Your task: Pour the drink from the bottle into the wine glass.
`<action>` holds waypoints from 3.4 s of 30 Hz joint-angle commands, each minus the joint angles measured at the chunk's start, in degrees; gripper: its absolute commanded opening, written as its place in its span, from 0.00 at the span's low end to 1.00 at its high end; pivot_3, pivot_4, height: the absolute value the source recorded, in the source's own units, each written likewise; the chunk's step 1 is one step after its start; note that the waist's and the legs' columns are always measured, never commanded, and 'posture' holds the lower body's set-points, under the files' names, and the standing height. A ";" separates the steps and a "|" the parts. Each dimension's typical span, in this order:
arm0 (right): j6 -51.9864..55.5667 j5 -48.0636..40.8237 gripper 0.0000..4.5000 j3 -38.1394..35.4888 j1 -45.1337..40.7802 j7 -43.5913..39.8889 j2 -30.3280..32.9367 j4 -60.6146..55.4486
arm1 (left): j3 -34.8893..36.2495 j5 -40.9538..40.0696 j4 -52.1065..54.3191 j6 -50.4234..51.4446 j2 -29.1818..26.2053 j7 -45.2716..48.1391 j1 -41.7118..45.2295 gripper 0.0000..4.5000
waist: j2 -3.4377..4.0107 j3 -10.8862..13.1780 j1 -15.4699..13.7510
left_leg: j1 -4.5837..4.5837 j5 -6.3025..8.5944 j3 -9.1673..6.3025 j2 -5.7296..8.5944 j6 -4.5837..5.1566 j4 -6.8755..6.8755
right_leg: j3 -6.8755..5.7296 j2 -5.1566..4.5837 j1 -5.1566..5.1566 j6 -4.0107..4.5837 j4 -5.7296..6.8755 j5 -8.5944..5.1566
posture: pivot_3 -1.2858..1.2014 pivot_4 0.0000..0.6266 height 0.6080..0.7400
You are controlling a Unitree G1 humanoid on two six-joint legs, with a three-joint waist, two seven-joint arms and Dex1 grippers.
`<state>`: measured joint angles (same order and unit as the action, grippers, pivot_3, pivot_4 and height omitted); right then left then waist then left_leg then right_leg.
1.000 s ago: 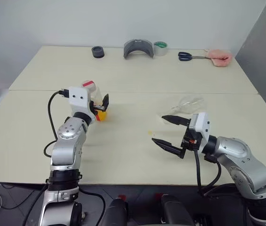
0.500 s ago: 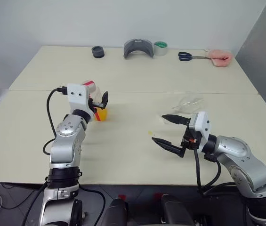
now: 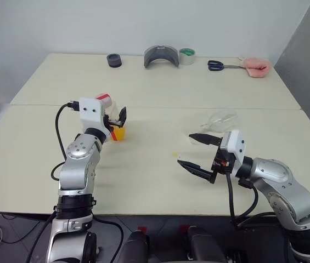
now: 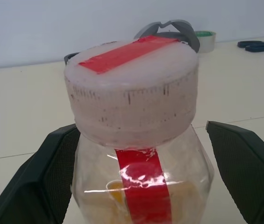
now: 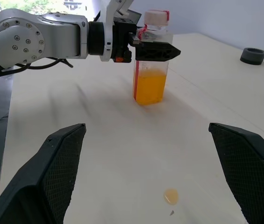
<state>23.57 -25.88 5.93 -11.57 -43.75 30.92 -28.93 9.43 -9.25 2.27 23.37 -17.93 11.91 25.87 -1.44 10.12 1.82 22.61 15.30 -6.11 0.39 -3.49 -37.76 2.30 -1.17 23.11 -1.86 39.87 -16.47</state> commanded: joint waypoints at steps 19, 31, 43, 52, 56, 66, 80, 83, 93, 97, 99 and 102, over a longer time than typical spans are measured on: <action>2.77 -0.56 1.00 -0.32 -3.73 0.79 0.02 -2.09 | 0.45 -0.62 0.04 -1.84 1.01 0.02 0.59 0.58 | 0.00 0.00 -0.04 | 0.04 0.00 -0.01 0.01 0.00 -0.02 | -0.01 -0.01 0.02 0.00 0.00 0.00 | 0.52 0.24 1.00; 1.79 0.25 1.00 0.05 -3.53 1.97 -0.73 -1.95 | 0.12 -0.30 1.77 -6.98 0.88 2.34 -1.50 0.40 | 0.00 0.00 -0.03 | 0.04 0.00 -0.01 0.00 0.00 -0.02 | -0.01 -0.01 0.03 0.00 -0.01 0.00 | 0.52 0.24 1.00; 1.28 1.53 1.00 -1.40 -2.41 4.60 -2.60 -1.70 | -1.24 -5.33 2.94 -6.36 0.25 11.11 -2.19 0.40 | 0.00 0.00 -0.04 | 0.06 0.00 -0.02 0.01 -0.01 -0.02 | -0.02 -0.01 0.03 0.00 -0.01 0.00 | 0.52 0.24 1.00; 3.44 3.46 1.00 -4.20 3.58 12.93 -3.69 -6.72 | -8.10 -8.77 -1.82 -7.60 -1.60 27.05 3.09 0.40 | 0.00 0.00 -0.07 | 0.09 0.00 -0.03 0.01 0.00 -0.02 | -0.03 0.01 0.05 0.00 0.00 0.00 | 0.52 0.24 1.00; 5.48 0.61 1.00 -7.00 3.65 14.98 -4.52 -10.05 | -12.53 -7.47 -7.14 -10.54 -2.32 35.09 7.22 0.40 | 0.00 0.00 -0.07 | 0.12 -0.01 -0.01 0.06 -0.01 -0.06 | -0.01 0.00 0.05 0.00 -0.02 0.00 | 0.52 0.24 1.00; 19.07 -5.82 1.00 -6.73 -3.29 21.86 -4.58 -15.53 | -18.67 -9.17 -14.76 -15.36 -0.09 51.65 13.37 0.40 | 0.01 0.01 0.25 | 0.09 0.00 -0.02 0.02 0.01 -0.04 | -0.01 0.06 0.06 0.00 0.02 0.00 | 0.52 0.24 1.00; 23.83 -2.71 1.00 0.47 -14.59 24.81 -7.36 -11.09 | -18.34 -8.55 -17.57 -16.99 1.23 54.71 14.33 0.40 | 0.02 0.01 0.18 | 0.14 0.00 -0.05 0.03 0.01 -0.04 | -0.03 0.03 0.08 0.00 0.00 0.00 | 0.52 0.24 1.00; 23.65 -2.08 1.00 1.22 -14.75 24.86 -7.82 -10.32 | -18.22 -8.62 -17.31 -16.85 1.15 54.78 14.19 0.40 | 0.02 0.01 0.19 | 0.14 0.00 -0.06 0.03 0.01 -0.05 | -0.04 0.04 0.09 0.00 0.01 0.00 | 0.52 0.24 1.00; 23.10 -2.04 0.48 1.56 -14.43 24.35 -9.10 -9.60 | -18.45 -8.97 -14.97 -15.15 1.60 53.93 13.86 0.40 | 0.02 0.01 0.19 | 0.14 0.00 -0.06 0.03 0.02 -0.05 | -0.04 0.03 0.09 0.00 0.01 0.00 | 0.52 0.24 1.00; 22.56 -2.64 0.41 1.70 -14.12 23.93 -9.86 -9.78 | -18.52 -9.15 -14.09 -14.23 1.72 53.55 13.71 0.40 | 0.02 0.02 0.20 | 0.14 0.00 -0.06 0.02 0.02 -0.04 | -0.04 0.04 0.10 0.00 0.01 0.00 | 0.52 0.24 1.00; 21.35 -3.04 0.41 1.95 -14.29 21.98 -9.51 -9.43 | -18.60 -9.40 -13.38 -13.43 1.78 53.49 13.63 0.40 | 0.02 0.01 0.20 | 0.14 0.00 -0.05 0.02 0.02 -0.04 | -0.03 0.04 0.10 0.00 0.01 0.00 | 0.52 0.24 1.00; 15.70 -3.26 0.41 2.56 -15.41 11.59 -5.21 -5.36 | -18.70 -9.98 -12.40 -11.81 1.97 53.74 13.93 0.40 | 0.02 0.02 0.15 | 0.14 0.00 -0.06 0.04 0.02 -0.05 | -0.04 0.03 0.09 0.00 0.01 0.00 | 0.52 0.24 1.00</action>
<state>42.99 -27.75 7.31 -25.67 -24.87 24.18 -34.50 -9.30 -17.55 -13.38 11.04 -16.69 65.71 38.59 -1.42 10.13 1.98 22.75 15.31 -6.16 0.44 -3.47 -37.82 2.27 -1.14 23.21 -1.86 39.87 -16.47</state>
